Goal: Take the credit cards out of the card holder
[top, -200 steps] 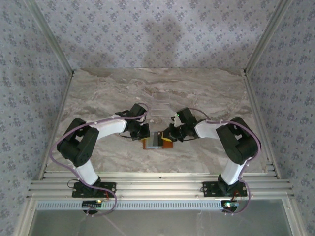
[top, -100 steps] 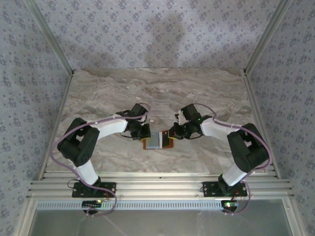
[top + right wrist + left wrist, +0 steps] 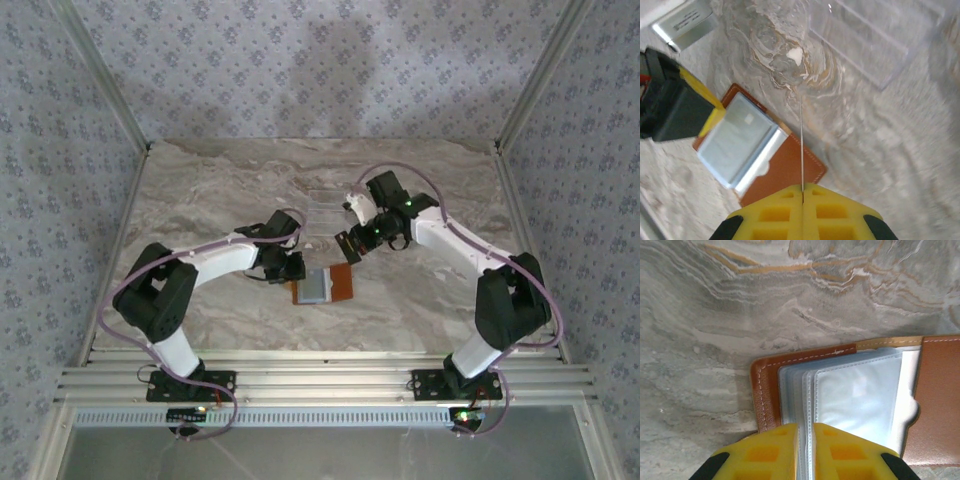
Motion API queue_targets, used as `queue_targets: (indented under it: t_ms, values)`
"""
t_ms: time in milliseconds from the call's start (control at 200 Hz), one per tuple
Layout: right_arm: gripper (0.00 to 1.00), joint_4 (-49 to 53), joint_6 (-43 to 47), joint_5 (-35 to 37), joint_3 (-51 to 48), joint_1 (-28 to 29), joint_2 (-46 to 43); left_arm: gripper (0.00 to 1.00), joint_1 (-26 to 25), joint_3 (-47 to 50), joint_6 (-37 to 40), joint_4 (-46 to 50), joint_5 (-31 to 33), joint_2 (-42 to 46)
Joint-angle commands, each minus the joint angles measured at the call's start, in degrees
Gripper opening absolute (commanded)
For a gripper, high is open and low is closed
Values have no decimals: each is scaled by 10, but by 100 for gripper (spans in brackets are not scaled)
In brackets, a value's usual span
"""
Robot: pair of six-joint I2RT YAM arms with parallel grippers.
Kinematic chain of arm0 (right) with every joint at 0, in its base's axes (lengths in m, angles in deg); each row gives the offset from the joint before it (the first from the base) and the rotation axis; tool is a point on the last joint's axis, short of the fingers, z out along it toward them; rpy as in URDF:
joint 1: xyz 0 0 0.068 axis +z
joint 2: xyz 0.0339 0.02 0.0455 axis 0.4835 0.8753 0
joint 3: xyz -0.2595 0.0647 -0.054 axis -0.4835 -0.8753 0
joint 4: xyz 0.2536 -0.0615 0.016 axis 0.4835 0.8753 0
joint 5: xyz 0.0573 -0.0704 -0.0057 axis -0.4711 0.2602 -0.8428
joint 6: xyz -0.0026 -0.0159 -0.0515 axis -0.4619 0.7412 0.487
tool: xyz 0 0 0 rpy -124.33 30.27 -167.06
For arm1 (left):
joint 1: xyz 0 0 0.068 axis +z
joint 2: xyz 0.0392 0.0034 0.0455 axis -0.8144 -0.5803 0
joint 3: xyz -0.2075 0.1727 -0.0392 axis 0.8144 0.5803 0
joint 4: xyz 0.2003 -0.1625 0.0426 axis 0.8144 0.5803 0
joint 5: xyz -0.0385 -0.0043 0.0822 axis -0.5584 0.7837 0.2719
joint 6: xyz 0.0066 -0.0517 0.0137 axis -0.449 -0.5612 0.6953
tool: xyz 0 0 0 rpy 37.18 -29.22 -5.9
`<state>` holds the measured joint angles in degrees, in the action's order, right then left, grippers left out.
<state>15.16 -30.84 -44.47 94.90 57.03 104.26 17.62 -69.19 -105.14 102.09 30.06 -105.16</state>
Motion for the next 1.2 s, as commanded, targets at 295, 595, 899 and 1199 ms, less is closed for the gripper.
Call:
queue_targets:
  t_ms: [295,595,899,1199]
  values:
    - [0,227,400,54,315,2,194,18,40,48,1,-4,4,77]
    - [0,385,497,67,550,27,348,18,58,65,8,2,2,89]
    - [0,383,493,101,604,54,416,18,69,79,13,0,-1,96]
    - [0,371,501,135,630,61,453,18,75,95,12,-1,-1,109]
